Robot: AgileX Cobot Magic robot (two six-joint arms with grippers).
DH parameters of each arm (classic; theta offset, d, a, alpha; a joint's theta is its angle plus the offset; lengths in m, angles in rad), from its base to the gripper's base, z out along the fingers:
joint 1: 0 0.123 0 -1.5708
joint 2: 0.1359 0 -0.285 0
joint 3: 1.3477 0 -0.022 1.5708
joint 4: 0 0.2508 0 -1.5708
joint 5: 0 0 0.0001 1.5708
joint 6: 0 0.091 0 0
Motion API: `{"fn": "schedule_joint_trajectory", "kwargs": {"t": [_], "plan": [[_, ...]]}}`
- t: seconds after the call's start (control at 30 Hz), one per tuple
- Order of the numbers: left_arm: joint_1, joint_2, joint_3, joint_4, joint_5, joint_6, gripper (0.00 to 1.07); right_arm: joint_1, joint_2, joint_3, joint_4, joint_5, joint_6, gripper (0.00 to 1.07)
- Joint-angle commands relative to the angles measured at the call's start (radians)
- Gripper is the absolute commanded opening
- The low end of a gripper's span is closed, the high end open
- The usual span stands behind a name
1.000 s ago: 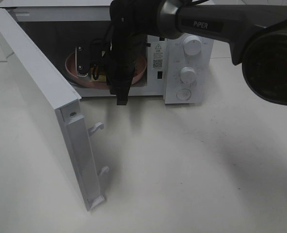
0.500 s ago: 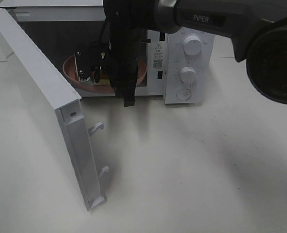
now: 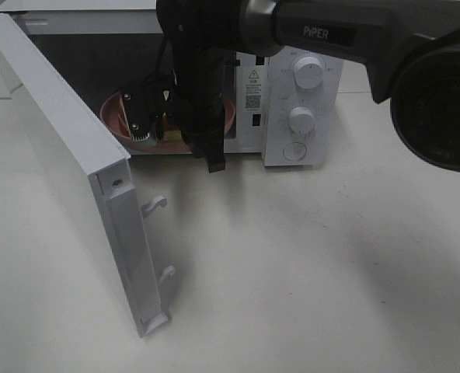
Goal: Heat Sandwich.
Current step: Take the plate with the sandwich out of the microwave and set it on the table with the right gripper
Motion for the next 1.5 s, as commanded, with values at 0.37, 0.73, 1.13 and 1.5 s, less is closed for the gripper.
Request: {"fn": "schedule_joint_trajectory", "kwargs": {"t": [0.37, 0.73, 1.13, 1.5], "plan": [[-0.006, -0.017, 0.001, -0.015, -0.009, 0.011, 0.76, 0.023, -0.031, 0.002, -0.036, 0.065, -0.039, 0.00], [-0.006, -0.017, 0.001, -0.011, -0.009, 0.005, 0.76, 0.070, -0.114, 0.073, -0.038, 0.075, -0.040, 0.00], [-0.006, -0.017, 0.001, -0.011, -0.009, 0.005, 0.76, 0.139, -0.242, 0.184, -0.059, 0.025, -0.007, 0.00], [-0.006, -0.017, 0.001, -0.011, -0.009, 0.005, 0.76, 0.191, -0.364, 0.353, -0.067, -0.029, -0.007, 0.00]]}}
